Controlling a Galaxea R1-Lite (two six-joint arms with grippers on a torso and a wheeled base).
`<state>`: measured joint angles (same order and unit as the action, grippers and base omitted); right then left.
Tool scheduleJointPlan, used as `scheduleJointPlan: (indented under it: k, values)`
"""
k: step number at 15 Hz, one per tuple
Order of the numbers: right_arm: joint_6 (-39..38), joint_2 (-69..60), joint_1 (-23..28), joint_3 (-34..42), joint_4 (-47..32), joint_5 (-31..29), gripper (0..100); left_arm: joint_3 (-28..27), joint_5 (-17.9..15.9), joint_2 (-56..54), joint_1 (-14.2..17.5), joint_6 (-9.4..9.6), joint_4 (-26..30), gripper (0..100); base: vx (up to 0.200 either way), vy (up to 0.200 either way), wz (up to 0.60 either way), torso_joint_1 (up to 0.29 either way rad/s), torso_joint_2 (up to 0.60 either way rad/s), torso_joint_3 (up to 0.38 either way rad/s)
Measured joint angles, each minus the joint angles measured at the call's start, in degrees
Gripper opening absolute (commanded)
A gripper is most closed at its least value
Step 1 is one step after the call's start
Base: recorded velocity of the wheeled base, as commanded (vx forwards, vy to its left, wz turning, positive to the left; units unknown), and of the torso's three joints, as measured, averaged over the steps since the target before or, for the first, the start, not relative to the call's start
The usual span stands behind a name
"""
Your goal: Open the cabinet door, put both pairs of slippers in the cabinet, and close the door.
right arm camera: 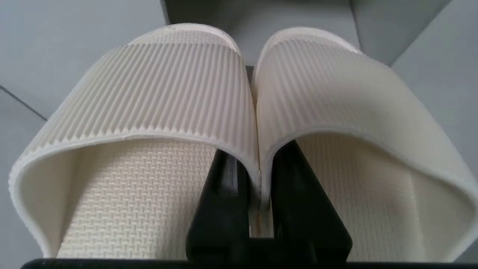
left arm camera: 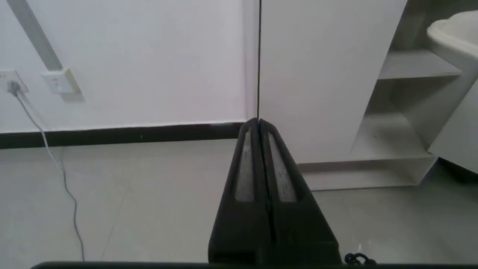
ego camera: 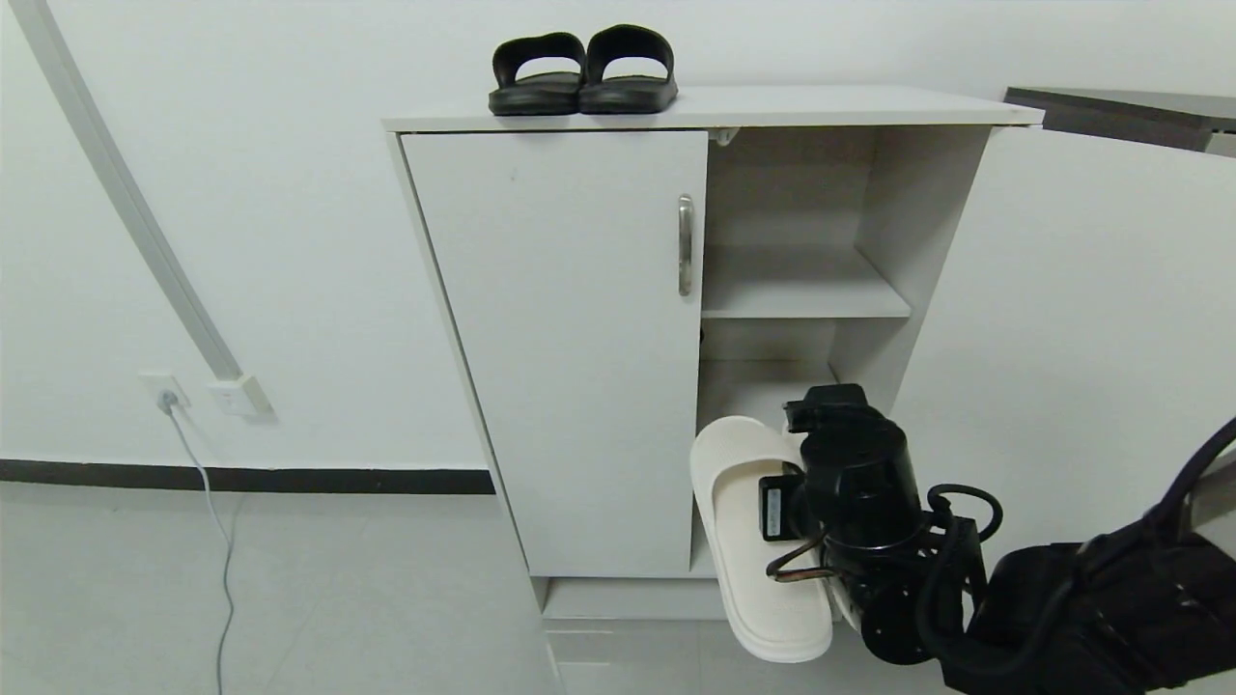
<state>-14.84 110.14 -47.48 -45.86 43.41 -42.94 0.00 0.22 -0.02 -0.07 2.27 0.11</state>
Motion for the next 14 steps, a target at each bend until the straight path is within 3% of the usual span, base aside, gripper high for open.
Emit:
scheduleJointPlan:
  k: [3, 14]
  values:
    - [-0.27, 2.04, 0.41, -0.24, 0.11, -0.01, 0, 0.00, 0.00, 0.02, 0.02, 0.07, 0.00, 0, 0.000, -0.200, 0.00, 0.001, 0.00, 0.001]
    - [-0.98, 7.56, 1.67, -0.20, 5.88, 1.11, 0, 0.00, 0.10, 0.02, -0.02, -0.79, -0.01, 0, 0.000, 0.000, 0.00, 0.000, 0.00, 0.000]
